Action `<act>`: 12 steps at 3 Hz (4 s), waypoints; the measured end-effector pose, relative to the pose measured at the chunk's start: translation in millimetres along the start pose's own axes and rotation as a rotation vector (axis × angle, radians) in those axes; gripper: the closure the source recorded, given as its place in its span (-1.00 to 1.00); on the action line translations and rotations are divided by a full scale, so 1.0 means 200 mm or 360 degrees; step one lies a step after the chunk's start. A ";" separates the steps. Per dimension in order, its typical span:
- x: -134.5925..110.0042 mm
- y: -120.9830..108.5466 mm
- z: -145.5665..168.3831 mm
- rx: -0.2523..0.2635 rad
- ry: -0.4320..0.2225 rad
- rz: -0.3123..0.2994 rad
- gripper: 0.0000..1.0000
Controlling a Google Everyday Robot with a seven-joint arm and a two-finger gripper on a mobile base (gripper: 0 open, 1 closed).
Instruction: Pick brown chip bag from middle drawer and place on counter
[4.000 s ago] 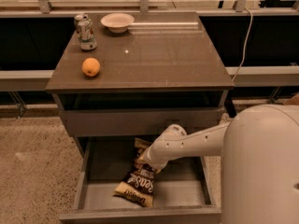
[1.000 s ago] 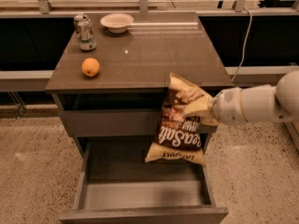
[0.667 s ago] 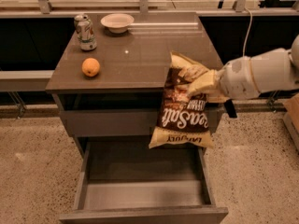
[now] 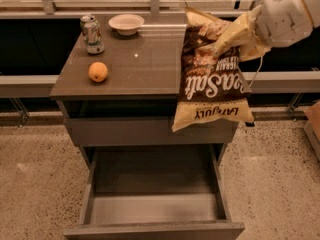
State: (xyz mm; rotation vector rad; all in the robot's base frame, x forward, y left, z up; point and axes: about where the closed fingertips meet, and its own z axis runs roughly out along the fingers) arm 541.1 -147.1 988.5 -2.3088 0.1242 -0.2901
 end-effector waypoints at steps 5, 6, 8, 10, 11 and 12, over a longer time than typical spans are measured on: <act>0.92 -0.22 0.62 0.0312 0.0045 0.0341 0.28; 0.93 -0.23 0.64 0.0324 0.0052 0.0344 -0.19; 0.95 -0.25 0.69 0.0343 0.0056 0.0346 -1.00; 0.98 -0.23 0.45 0.0344 0.0226 0.0269 -1.00; 1.01 -0.05 -0.01 0.0252 0.0608 0.0299 -1.00; 1.00 0.03 -0.01 0.0248 0.0613 0.0333 -1.00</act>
Offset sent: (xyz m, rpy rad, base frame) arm 0.2419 0.0797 0.0201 0.2156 0.0831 -0.0839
